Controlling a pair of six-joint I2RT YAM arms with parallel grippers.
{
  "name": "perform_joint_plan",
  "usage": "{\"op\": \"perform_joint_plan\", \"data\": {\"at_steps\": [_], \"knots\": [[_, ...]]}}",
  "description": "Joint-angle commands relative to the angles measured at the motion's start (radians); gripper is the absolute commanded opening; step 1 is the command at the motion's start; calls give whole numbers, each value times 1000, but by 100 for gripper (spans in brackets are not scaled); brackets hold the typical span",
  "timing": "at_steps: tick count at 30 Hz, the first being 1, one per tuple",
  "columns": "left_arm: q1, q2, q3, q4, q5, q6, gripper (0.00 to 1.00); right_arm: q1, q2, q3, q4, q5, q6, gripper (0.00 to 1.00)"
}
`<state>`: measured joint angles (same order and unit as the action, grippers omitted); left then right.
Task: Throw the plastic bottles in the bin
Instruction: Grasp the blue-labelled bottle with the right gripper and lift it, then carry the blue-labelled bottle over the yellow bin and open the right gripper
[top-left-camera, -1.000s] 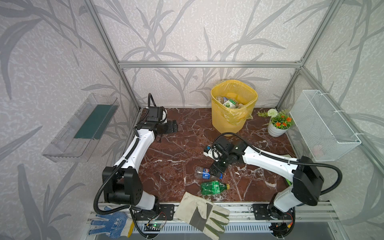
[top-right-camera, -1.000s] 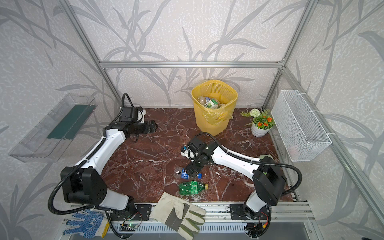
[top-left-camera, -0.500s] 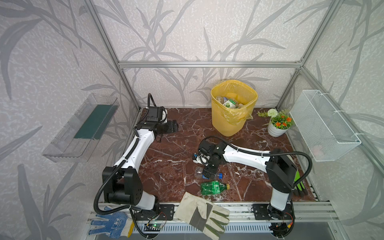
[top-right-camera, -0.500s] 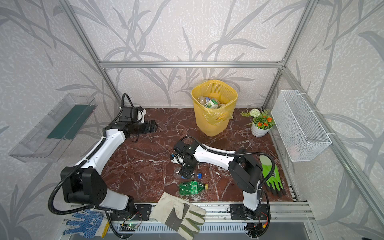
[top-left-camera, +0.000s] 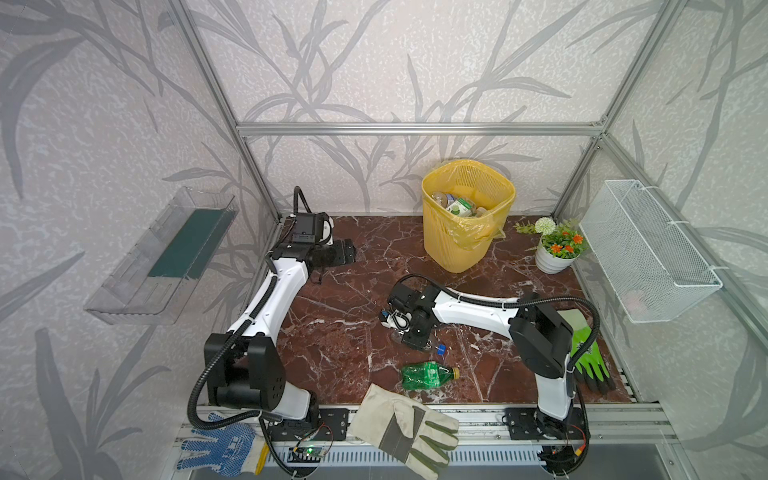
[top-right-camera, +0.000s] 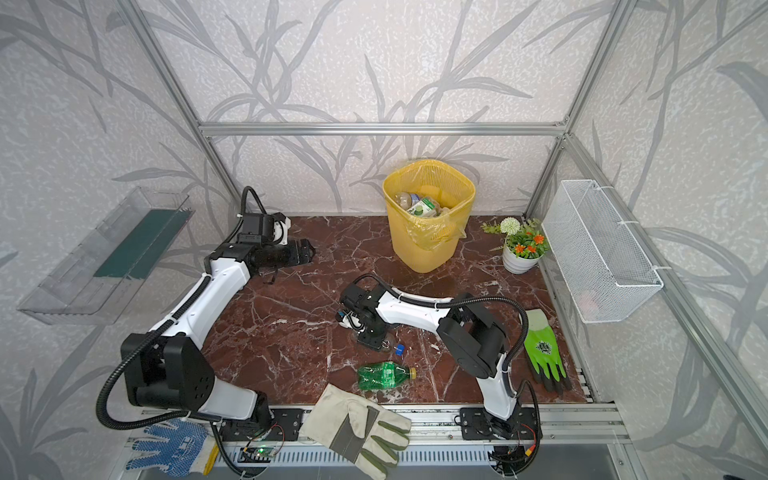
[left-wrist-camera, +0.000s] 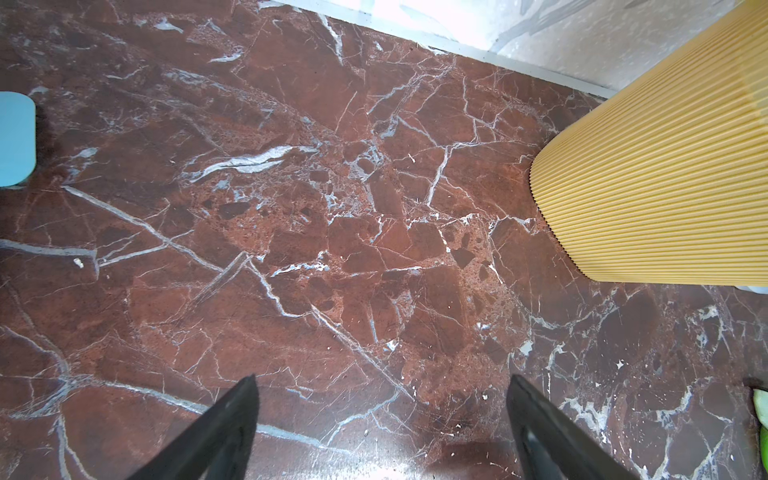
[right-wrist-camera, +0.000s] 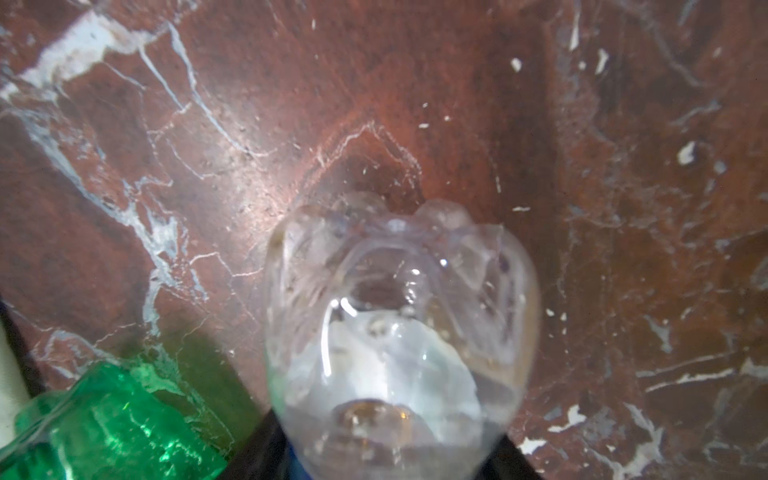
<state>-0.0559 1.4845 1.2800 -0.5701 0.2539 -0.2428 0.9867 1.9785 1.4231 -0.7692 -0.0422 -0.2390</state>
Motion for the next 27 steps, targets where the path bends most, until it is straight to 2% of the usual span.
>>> {"op": "perform_joint_plan", "data": {"at_steps": [1, 6, 10, 16, 21, 24, 27], "knots": [[8, -16, -9, 7, 9, -3, 92, -5, -16, 16, -3, 55, 9, 51], [10, -17, -10, 11, 16, -6, 92, -59, -100, -3, 12, 39, 57, 50], [11, -15, -12, 12, 20, -9, 93, -157, -244, -81, 77, -56, 164, 50], [11, -6, -14, 18, 43, -15, 92, -412, -552, -362, 311, -220, 445, 51], [11, 3, -13, 21, 66, -20, 92, -662, -815, -675, 531, -241, 699, 53], [11, 6, -13, 24, 72, -21, 92, -822, -922, -788, 570, -283, 807, 53], [11, 10, -15, 24, 74, -21, 92, -917, -974, -857, 571, -281, 857, 53]]}}
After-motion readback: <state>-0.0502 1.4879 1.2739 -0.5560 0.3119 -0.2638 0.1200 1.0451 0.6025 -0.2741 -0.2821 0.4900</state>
